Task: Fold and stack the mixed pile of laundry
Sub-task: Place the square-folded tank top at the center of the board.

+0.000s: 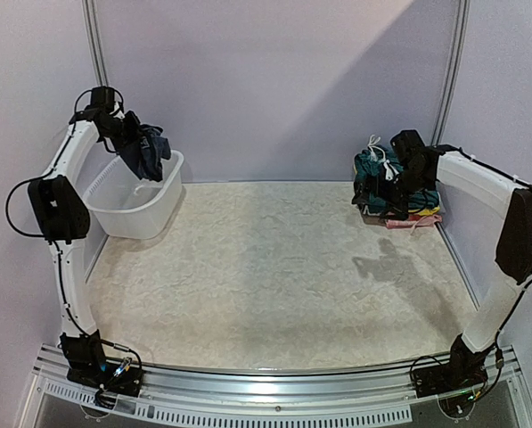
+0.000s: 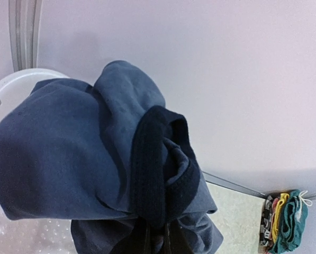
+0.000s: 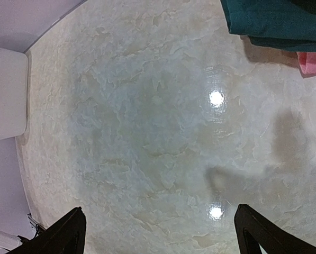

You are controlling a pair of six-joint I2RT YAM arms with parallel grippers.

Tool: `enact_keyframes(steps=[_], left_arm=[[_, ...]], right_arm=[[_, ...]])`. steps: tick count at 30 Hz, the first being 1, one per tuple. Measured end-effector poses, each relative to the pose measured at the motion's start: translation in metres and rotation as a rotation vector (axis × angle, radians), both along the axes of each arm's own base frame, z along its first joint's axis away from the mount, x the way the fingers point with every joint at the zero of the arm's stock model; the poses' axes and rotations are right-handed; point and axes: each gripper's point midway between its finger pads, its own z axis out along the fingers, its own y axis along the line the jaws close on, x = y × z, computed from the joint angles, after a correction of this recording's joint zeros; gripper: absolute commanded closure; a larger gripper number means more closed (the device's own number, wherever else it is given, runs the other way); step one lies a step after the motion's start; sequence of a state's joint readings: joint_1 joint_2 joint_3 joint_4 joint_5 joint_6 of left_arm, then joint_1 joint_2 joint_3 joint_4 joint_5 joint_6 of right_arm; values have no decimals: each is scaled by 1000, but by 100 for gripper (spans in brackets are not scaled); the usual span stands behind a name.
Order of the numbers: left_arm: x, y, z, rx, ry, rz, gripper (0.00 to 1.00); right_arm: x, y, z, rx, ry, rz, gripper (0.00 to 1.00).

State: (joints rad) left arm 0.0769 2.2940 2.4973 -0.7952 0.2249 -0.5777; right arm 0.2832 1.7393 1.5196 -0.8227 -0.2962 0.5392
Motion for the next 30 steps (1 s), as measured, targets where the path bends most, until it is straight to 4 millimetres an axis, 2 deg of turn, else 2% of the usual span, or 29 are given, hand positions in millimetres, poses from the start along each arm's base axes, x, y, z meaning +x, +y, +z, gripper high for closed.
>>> enact_keyframes(steps=[3, 7, 11, 13, 15, 18, 20, 21, 23, 25, 26, 27, 30], left_arm=[[-8, -10, 24, -9, -39, -27, 100], [-25, -40, 64, -19, -104, -86, 100], [-57, -92, 103, -19, -152, -183, 100], [-79, -123, 114, -17, -158, -243, 100], [-105, -155, 116, -10, -145, -309, 100], [-138, -199, 102, 8, -98, -405, 100], [-157, -225, 79, 26, -40, -459, 100], [-166, -238, 63, 37, -2, -486, 90], [-183, -262, 23, 66, 89, -532, 55], [-199, -277, -11, 111, 175, -562, 9], [-207, -283, -27, 149, 217, -569, 2], [-214, -288, -38, 194, 245, -569, 1], [-238, -301, -52, 327, 281, -580, 5]], right_arm=[[0, 1, 4, 6, -14, 6, 1], [0, 2, 11, 11, -34, 17, 1], [-4, 1, 24, 18, -75, 34, 1], [-9, 1, 31, 23, -97, 45, 1], [-17, 0, 34, 29, -110, 56, 1], [-28, -2, 33, 34, -114, 66, 1], [-37, -3, 26, 39, -101, 72, 1], [-42, -3, 21, 41, -91, 75, 1], [-50, -4, 14, 42, -73, 78, 1], [-56, -6, 9, 44, -61, 80, 1], [-59, -6, 8, 46, -58, 82, 1], [-62, -6, 7, 47, -56, 83, 1], [-69, -7, 11, 57, -68, 87, 1]])
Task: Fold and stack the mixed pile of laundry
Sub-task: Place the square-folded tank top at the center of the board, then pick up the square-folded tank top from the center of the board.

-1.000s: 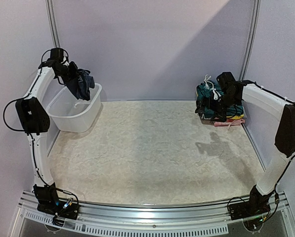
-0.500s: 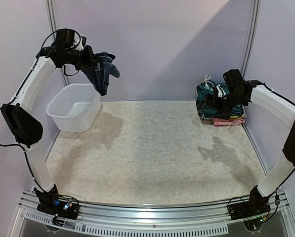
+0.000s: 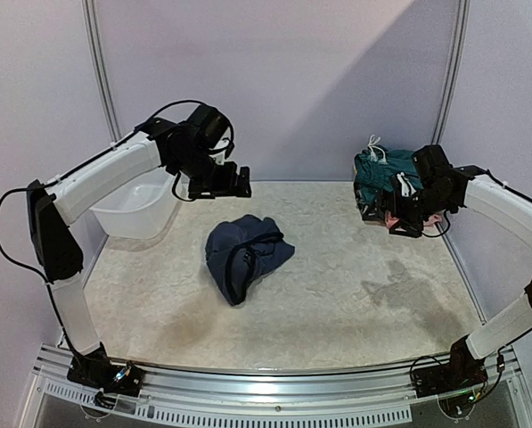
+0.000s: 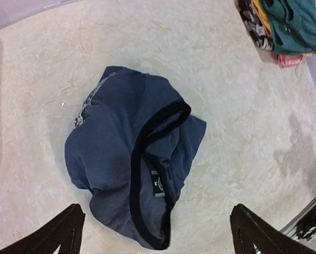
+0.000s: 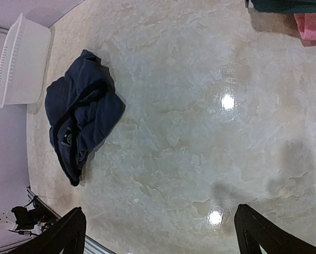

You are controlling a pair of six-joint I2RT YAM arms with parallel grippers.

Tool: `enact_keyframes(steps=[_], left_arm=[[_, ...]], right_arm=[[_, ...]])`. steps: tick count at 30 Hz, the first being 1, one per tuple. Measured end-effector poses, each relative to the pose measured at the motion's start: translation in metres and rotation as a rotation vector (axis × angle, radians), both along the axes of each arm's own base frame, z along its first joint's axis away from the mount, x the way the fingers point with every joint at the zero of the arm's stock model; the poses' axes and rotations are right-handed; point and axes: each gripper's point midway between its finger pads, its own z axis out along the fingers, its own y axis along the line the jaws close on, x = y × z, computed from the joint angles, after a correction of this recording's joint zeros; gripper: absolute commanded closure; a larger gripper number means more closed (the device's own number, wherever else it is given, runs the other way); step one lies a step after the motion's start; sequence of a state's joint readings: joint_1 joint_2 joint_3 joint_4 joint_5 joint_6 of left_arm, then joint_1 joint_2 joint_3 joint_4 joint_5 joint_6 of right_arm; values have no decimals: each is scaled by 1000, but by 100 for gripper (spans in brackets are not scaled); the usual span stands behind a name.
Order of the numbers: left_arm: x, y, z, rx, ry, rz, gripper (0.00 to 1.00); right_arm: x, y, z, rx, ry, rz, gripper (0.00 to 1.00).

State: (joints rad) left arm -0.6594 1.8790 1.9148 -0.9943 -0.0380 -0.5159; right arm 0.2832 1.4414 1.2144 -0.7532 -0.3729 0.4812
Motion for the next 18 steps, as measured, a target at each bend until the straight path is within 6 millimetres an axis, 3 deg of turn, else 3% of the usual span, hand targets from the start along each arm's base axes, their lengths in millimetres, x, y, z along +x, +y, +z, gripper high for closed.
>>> enact_keyframes(steps=[4, 10, 18], left_arm=[[-35, -22, -12, 96, 7, -82, 16], [-104, -37, -69, 271, 114, -223, 34], [-156, -32, -116, 397, 211, -295, 35]], right_arm=[[-9, -2, 5, 9, -20, 3, 1], [-20, -5, 0, 9, -17, 3, 1], [-33, -8, -13, 5, 9, 5, 1]])
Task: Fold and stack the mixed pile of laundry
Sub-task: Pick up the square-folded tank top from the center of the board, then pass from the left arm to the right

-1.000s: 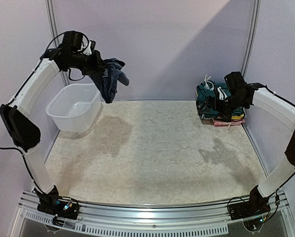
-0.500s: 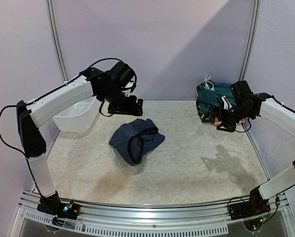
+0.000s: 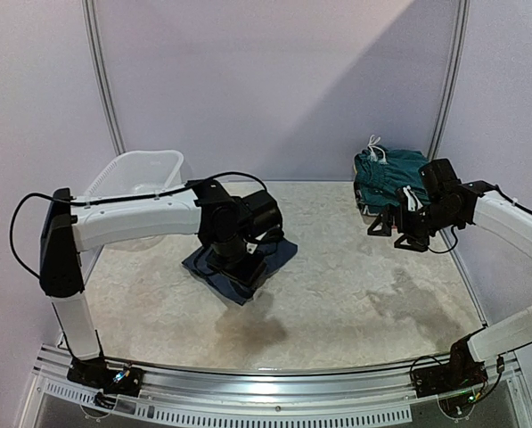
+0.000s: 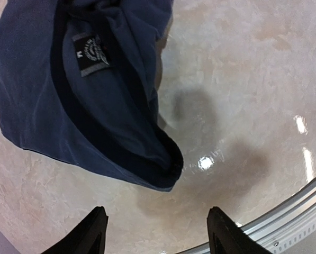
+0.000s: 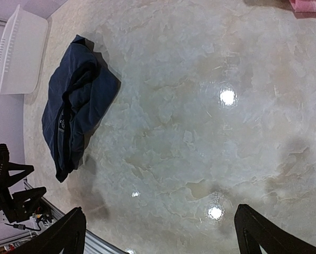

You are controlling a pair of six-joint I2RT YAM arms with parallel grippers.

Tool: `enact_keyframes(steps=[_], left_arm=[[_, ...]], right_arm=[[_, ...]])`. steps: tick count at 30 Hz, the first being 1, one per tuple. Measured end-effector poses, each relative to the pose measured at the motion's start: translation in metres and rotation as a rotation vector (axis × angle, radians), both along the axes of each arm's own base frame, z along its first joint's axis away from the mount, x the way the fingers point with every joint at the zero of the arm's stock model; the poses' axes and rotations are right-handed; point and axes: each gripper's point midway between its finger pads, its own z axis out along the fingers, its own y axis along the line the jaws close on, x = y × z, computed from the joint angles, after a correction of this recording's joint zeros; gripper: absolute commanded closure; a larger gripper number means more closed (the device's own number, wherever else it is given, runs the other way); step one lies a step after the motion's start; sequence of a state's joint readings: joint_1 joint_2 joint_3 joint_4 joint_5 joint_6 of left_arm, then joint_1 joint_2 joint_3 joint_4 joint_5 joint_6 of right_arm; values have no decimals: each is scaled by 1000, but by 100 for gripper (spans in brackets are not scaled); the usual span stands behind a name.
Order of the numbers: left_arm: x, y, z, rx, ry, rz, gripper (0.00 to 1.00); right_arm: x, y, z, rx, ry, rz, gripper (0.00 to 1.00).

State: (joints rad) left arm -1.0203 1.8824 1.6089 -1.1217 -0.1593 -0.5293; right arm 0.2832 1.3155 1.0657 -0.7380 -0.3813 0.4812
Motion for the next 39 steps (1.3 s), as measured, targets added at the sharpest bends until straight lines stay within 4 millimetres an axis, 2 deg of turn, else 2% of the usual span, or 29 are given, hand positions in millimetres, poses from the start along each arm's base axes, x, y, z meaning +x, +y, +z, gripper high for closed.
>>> enact_keyframes(steps=[6, 12, 15, 16, 17, 18, 24, 29, 33, 35, 39], left_arm=[[-22, -4, -27, 64, 35, -58, 38], [-21, -3, -54, 125, 54, -71, 48], [-17, -1, -59, 148, 36, -75, 59], [-15, 0, -59, 157, 23, -80, 73], [-13, 1, -58, 166, 11, -83, 93], [-10, 2, -57, 175, -2, -83, 100], [8, -3, -41, 201, -83, -90, 100], [26, -14, 7, 145, -164, -68, 100], [44, -9, 70, 27, -240, -9, 100], [60, 5, 109, -47, -289, 52, 100], [94, 50, 187, -177, -404, 195, 100]], right_arm=[[-7, 1, -6, 12, 23, 4, 1], [-7, 1, -5, 16, 21, 4, 1], [-7, 2, -5, 18, 22, 3, 1], [-7, 1, -5, 18, 21, 2, 1], [-7, 2, -5, 18, 21, 2, 1], [-7, 2, -4, 19, 20, 2, 1], [-8, 1, -3, 22, 19, -2, 1], [-9, 1, -1, 23, 18, -3, 1], [-6, 1, 6, 25, 5, -4, 1], [-3, 2, 14, 29, -12, -2, 1], [6, 5, 35, 41, -63, 3, 1]])
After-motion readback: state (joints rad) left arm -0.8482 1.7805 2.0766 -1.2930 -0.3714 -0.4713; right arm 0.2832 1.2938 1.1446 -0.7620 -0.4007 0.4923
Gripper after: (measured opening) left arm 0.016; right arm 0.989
